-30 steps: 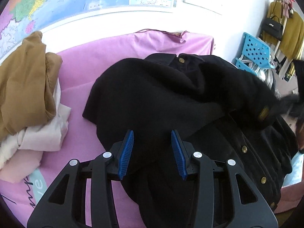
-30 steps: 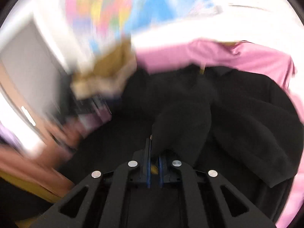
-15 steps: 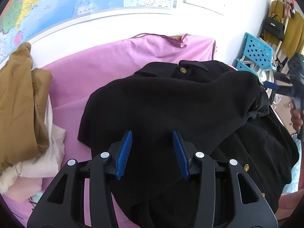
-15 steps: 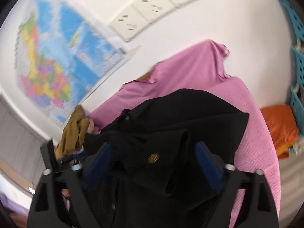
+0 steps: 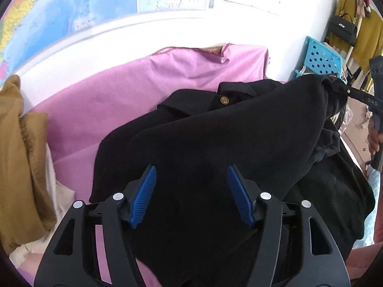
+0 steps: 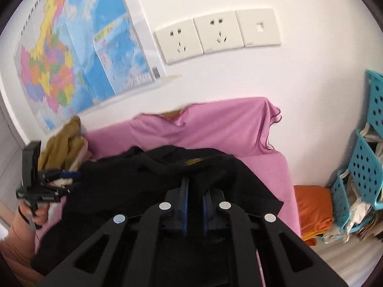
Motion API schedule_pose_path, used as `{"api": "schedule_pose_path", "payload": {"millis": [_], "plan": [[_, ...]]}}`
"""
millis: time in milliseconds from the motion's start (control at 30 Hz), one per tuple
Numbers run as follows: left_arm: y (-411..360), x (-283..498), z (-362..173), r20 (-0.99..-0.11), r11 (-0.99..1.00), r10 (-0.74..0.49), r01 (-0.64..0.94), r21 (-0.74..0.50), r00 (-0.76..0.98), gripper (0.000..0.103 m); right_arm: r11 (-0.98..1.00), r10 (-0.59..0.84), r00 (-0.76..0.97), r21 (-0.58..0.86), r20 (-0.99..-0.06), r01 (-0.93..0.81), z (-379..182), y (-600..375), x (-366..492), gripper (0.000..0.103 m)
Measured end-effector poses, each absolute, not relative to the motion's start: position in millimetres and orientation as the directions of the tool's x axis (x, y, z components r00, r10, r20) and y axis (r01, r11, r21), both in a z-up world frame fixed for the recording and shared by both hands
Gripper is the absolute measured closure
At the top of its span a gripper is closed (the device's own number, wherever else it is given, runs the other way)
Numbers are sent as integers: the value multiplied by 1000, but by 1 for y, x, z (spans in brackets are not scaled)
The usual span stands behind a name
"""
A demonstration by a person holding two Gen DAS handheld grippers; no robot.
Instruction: Fold large clothes
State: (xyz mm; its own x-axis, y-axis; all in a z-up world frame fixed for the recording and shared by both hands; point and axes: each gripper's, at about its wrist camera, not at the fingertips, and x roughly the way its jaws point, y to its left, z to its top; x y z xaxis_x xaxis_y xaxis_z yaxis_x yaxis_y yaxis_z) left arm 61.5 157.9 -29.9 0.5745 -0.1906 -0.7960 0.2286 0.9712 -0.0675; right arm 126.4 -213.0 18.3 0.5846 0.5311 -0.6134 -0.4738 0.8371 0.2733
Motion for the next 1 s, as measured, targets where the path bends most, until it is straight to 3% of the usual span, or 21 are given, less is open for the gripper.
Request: {"api": "schedule_pose_path", "payload": {"millis": [100,167,300,400,467,500,533,567,633,833,967,1000], "plan": [[154,69,-46,-827,971,-182,230,-66,531,41,861,486,521,281,-701,-425,-11,-212,145,73],[152,70,-58,-844,973,-164,225,-53,510,41,888,431,513,250,-742,-385,-26,-212,149,70],[158,66,-56,-835,973,-179,222,-70,520,41,838,545,547,391,-636,-381,-19,-236,131,47],[150,62,-44,-817,969,-168,243,-36,551,40,806,591,499,443,-633,-393,-22,-236,130,44],[134,57,-32,-794,954,-203,297,-30,573,38,811,582,478,428,-657,-398,-27,-228,132,47],[121,53,-26,-782,944,-215,331,-11,585,38,810,582,472,421,-662,-408,-28,-224,132,61],[110,51,-22,-771,934,-217,357,14,598,37,816,573,477,409,-667,-408,-28,-220,131,84],[95,49,-18,-759,920,-221,390,46,613,35,807,586,471,420,-659,-416,-26,-219,133,94],[64,47,-13,-743,881,-253,465,87,619,27,784,618,484,445,-619,-432,-17,-220,132,99],[-31,64,-14,-721,765,-318,615,188,616,22,719,694,488,468,-530,-514,25,-212,128,99],[-60,91,-17,-732,768,-311,614,183,607,21,692,719,471,464,-512,-553,40,-198,130,99],[-63,99,-17,-731,777,-310,605,173,608,30,683,727,463,465,-507,-563,43,-196,131,99]]}}
